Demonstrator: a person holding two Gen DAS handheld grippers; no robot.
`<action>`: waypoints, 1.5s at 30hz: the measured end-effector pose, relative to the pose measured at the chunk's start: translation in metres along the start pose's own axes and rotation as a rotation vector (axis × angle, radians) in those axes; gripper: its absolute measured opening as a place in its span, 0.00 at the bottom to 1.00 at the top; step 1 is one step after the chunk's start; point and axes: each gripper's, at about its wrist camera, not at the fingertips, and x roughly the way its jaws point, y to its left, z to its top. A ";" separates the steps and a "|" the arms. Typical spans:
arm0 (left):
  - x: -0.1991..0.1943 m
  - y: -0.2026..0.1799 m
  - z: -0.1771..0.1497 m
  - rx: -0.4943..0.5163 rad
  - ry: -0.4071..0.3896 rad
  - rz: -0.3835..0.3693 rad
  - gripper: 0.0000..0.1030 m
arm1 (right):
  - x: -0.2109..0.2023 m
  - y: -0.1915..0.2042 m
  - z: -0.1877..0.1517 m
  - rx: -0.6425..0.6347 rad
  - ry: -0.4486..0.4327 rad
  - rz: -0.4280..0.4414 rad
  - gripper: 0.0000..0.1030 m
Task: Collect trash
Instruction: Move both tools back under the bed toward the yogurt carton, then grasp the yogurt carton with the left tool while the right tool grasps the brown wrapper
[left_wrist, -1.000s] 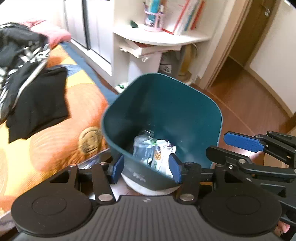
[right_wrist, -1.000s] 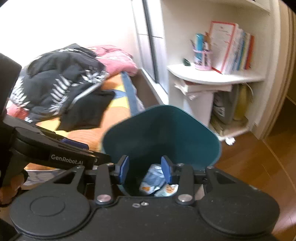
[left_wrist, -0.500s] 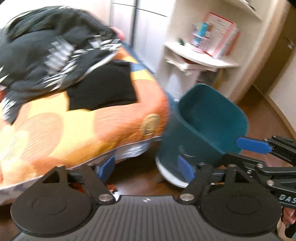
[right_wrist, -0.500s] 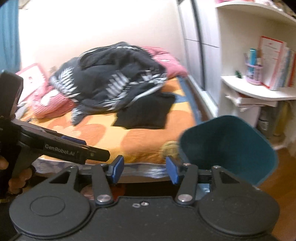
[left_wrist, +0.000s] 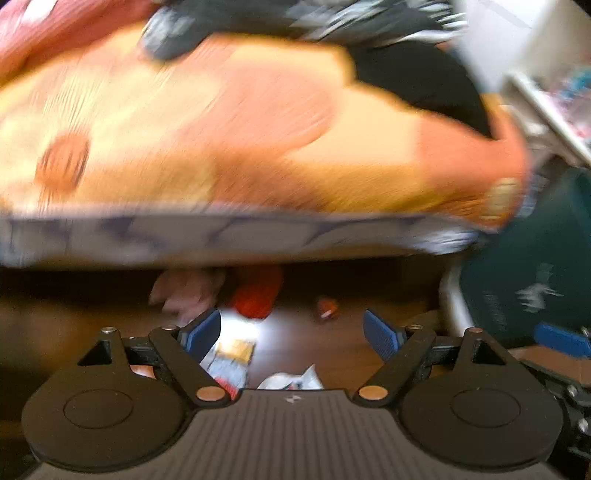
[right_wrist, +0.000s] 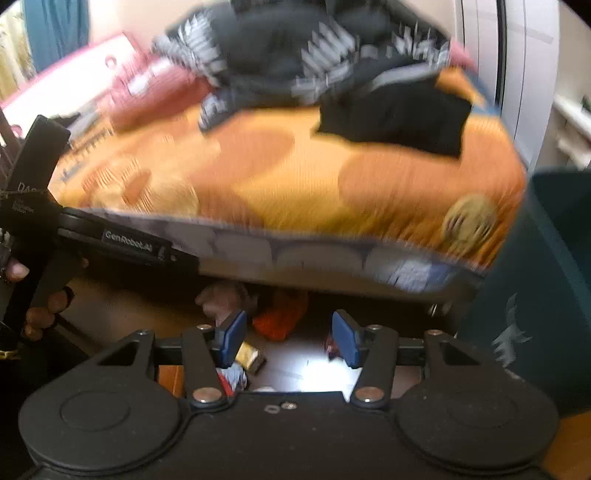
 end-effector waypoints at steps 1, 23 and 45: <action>0.014 0.010 0.000 -0.035 0.025 0.008 0.82 | 0.011 0.001 -0.003 0.000 0.010 -0.009 0.50; 0.276 0.113 -0.029 -0.452 0.411 0.156 0.82 | 0.277 -0.048 -0.027 0.066 0.385 -0.077 0.50; 0.377 0.134 -0.073 -0.592 0.522 0.173 0.64 | 0.404 -0.076 -0.062 0.117 0.523 -0.166 0.47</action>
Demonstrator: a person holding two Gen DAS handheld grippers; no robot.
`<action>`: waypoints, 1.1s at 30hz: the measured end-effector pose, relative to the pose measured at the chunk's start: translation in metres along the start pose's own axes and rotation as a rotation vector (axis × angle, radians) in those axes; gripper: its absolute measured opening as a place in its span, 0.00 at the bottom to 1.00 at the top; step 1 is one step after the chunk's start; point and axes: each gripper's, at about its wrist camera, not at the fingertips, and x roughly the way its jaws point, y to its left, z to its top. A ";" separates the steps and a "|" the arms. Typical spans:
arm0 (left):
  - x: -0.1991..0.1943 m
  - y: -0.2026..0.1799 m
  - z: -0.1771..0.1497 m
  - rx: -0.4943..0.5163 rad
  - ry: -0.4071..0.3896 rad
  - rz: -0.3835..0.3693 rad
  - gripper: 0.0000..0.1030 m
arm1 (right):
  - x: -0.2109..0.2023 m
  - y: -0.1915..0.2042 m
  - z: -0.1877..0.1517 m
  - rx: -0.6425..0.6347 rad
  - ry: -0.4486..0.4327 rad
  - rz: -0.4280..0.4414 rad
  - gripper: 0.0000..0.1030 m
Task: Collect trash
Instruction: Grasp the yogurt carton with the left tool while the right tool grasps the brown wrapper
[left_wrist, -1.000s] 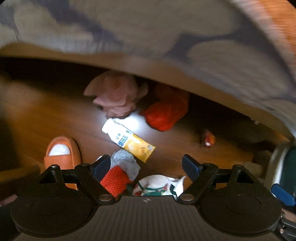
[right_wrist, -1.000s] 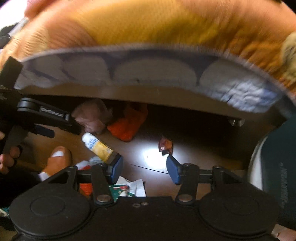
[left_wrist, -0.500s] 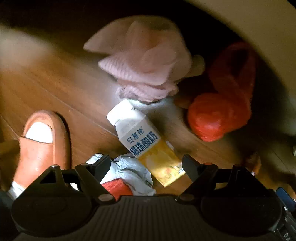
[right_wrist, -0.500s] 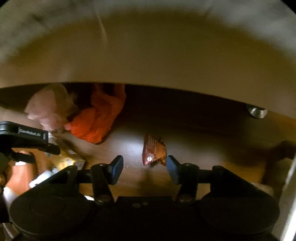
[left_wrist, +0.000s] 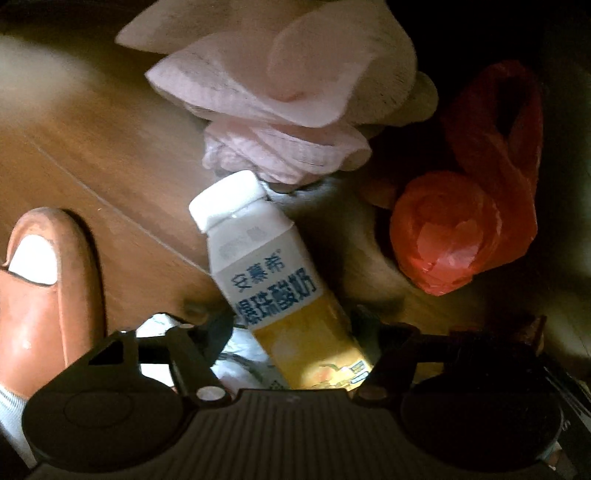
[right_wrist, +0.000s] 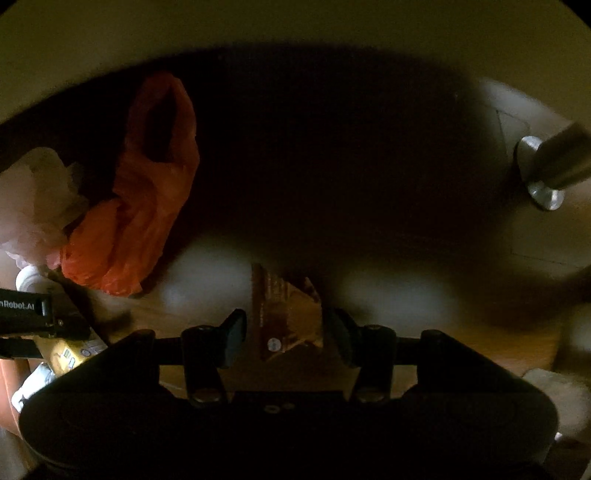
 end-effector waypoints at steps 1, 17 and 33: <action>0.001 -0.001 0.000 0.005 0.000 -0.002 0.63 | 0.002 0.000 0.001 0.008 0.005 0.010 0.47; -0.020 -0.011 -0.017 0.065 -0.022 0.020 0.43 | -0.039 0.003 -0.014 -0.026 -0.026 -0.031 0.26; -0.146 -0.025 -0.087 0.155 -0.104 -0.125 0.40 | -0.195 0.014 -0.079 -0.009 -0.164 0.023 0.25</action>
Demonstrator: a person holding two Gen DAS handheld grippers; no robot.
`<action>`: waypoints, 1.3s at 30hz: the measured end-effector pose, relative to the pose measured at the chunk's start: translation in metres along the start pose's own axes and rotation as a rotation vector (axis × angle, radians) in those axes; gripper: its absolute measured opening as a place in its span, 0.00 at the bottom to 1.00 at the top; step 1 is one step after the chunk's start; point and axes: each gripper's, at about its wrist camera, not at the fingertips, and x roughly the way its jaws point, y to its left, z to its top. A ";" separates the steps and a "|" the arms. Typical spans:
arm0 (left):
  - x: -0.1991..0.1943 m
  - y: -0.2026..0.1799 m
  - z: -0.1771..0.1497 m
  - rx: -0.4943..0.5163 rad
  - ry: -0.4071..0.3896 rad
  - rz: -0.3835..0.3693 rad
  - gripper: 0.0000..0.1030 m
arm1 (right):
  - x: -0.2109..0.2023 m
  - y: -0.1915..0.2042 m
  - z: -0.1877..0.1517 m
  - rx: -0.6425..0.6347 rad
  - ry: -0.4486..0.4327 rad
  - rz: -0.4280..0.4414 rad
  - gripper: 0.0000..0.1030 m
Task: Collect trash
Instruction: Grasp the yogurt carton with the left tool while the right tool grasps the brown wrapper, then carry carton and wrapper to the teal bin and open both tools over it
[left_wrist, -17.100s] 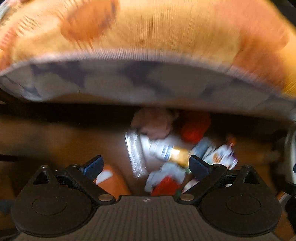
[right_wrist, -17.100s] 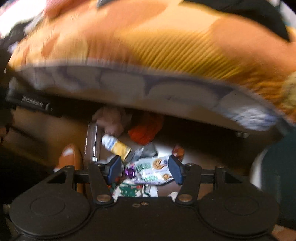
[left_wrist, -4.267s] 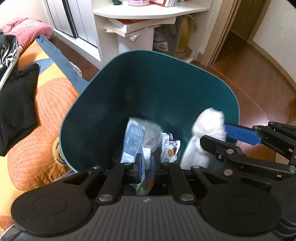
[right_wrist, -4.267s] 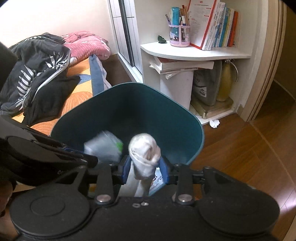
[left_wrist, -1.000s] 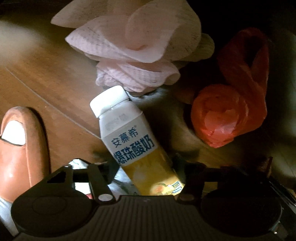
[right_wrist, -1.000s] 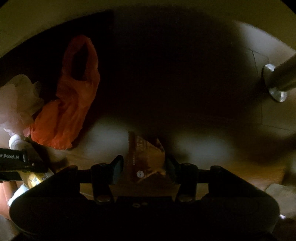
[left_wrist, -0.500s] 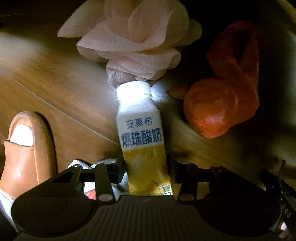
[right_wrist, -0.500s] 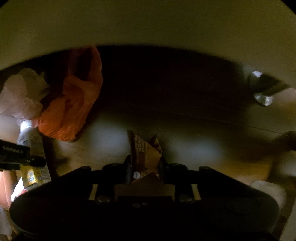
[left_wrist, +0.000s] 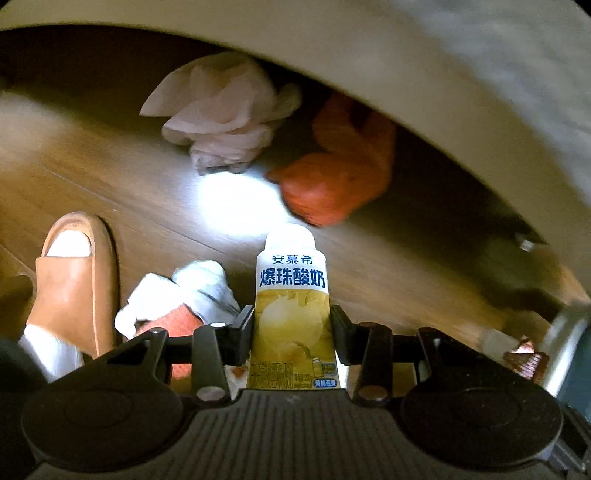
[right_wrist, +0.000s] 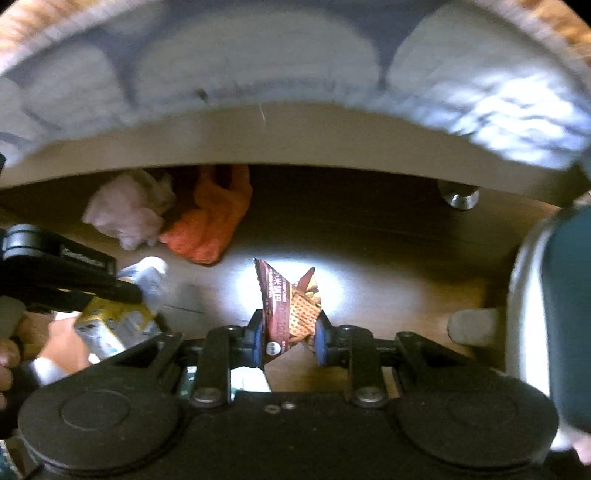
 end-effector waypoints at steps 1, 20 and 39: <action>-0.009 -0.005 -0.007 0.005 -0.006 -0.017 0.40 | -0.013 0.000 -0.002 0.009 -0.015 0.002 0.25; -0.199 -0.075 -0.120 0.245 -0.219 -0.278 0.40 | -0.256 -0.041 -0.063 0.054 -0.422 0.006 0.25; -0.327 -0.294 -0.177 0.640 -0.378 -0.468 0.40 | -0.324 -0.181 -0.069 0.207 -0.534 -0.141 0.25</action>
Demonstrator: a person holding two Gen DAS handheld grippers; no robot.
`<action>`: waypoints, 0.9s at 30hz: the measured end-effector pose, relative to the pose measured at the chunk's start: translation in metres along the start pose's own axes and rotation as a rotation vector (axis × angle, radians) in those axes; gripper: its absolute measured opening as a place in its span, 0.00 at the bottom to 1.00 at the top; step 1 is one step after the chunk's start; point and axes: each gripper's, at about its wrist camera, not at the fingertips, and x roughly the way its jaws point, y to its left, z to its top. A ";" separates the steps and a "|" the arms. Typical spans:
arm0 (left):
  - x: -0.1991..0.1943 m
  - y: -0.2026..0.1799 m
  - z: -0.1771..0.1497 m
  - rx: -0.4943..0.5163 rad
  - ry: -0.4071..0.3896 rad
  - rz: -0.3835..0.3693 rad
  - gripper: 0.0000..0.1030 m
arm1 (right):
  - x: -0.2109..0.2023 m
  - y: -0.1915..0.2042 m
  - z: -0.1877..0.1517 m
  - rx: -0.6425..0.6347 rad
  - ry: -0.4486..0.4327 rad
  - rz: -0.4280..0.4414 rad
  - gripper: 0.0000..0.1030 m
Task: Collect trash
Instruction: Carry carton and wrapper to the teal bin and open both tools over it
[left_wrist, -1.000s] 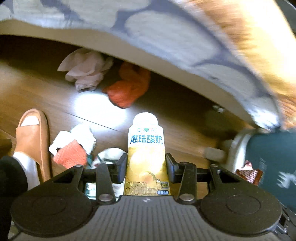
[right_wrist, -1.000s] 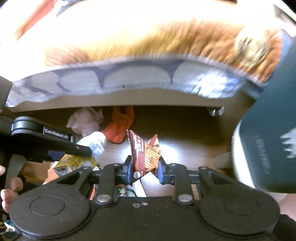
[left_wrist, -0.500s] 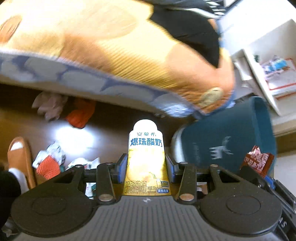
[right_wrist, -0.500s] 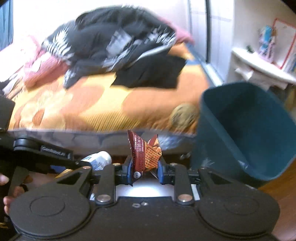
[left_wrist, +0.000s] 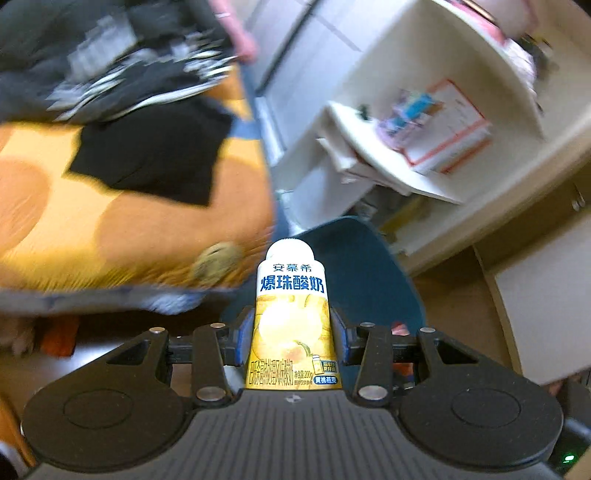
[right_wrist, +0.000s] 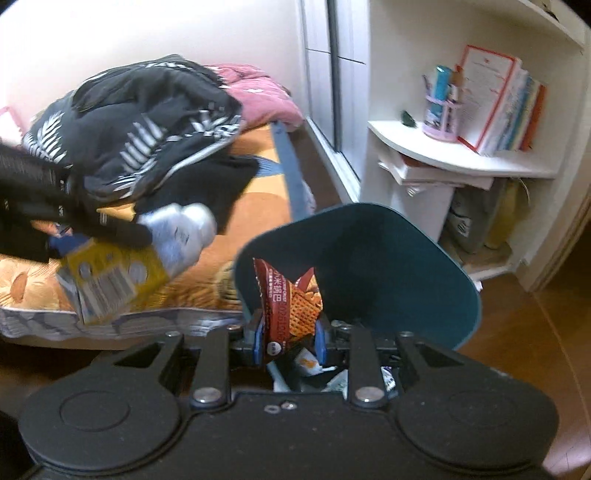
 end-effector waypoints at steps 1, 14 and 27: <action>0.004 -0.009 0.002 0.022 0.001 -0.005 0.40 | 0.003 -0.006 0.000 0.008 0.006 -0.003 0.25; 0.119 -0.072 0.006 0.239 0.154 0.049 0.20 | 0.041 -0.042 -0.010 0.035 0.127 -0.019 0.25; 0.150 -0.059 -0.007 0.258 0.239 0.075 0.21 | 0.057 -0.042 -0.013 0.037 0.184 -0.002 0.33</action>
